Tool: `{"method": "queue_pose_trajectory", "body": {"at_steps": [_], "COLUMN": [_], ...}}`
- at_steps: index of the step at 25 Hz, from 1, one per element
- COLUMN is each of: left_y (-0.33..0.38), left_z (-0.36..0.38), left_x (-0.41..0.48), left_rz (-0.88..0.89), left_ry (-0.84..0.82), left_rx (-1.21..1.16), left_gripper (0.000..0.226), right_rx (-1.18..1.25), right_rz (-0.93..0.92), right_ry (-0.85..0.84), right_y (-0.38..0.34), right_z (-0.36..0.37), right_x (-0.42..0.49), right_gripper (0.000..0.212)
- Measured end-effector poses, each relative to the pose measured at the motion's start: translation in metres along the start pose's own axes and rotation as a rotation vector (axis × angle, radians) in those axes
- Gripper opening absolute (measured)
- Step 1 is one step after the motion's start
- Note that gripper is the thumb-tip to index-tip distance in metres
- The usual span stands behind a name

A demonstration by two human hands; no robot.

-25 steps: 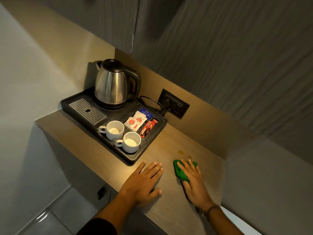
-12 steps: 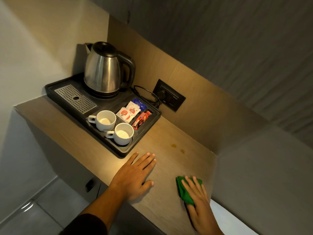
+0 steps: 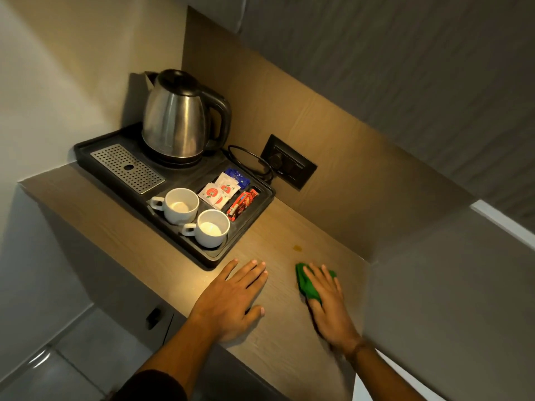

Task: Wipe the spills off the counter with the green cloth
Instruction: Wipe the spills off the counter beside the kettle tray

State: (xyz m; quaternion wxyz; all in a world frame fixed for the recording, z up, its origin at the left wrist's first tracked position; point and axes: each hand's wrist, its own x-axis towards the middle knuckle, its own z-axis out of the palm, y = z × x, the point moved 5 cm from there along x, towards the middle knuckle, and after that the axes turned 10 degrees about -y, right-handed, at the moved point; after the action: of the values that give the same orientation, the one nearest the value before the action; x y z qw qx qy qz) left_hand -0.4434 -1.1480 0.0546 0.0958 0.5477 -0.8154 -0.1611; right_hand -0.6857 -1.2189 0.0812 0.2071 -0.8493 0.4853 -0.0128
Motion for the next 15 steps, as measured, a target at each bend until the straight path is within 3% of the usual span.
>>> {"method": "queue_pose_trajectory", "body": {"at_steps": [3, 7, 9, 12, 15], "left_y": [0.0, 0.002, 0.001, 0.002, 0.002], "left_z": [0.0, -0.002, -0.003, -0.003, -0.004], "left_x": [0.001, 0.002, 0.001, 0.001, 0.0], "left_rz": [-0.004, -0.009, -0.009, -0.011, -0.009], "left_ry": [-0.008, -0.016, -0.013, -0.009, -0.004], "left_rx": [0.011, 0.009, -0.001, 0.001, 0.01], "left_gripper": [0.073, 0.074, 0.074, 0.074, 0.073], "right_rx": [0.002, 0.051, 0.039, 0.041, 0.001], "right_rz": [-0.059, 0.254, 0.308, 0.101, -0.028], "right_ry": [-0.017, 0.133, 0.142, 0.065, 0.03], "right_y": [0.04, 0.047, 0.017, -0.025, -0.027], "right_z": [-0.005, -0.04, -0.044, -0.019, 0.012], "right_x": [-0.054, 0.02, 0.068, 0.078, 0.005], "right_gripper": [0.062, 0.062, 0.065, 0.069, 0.069]}}
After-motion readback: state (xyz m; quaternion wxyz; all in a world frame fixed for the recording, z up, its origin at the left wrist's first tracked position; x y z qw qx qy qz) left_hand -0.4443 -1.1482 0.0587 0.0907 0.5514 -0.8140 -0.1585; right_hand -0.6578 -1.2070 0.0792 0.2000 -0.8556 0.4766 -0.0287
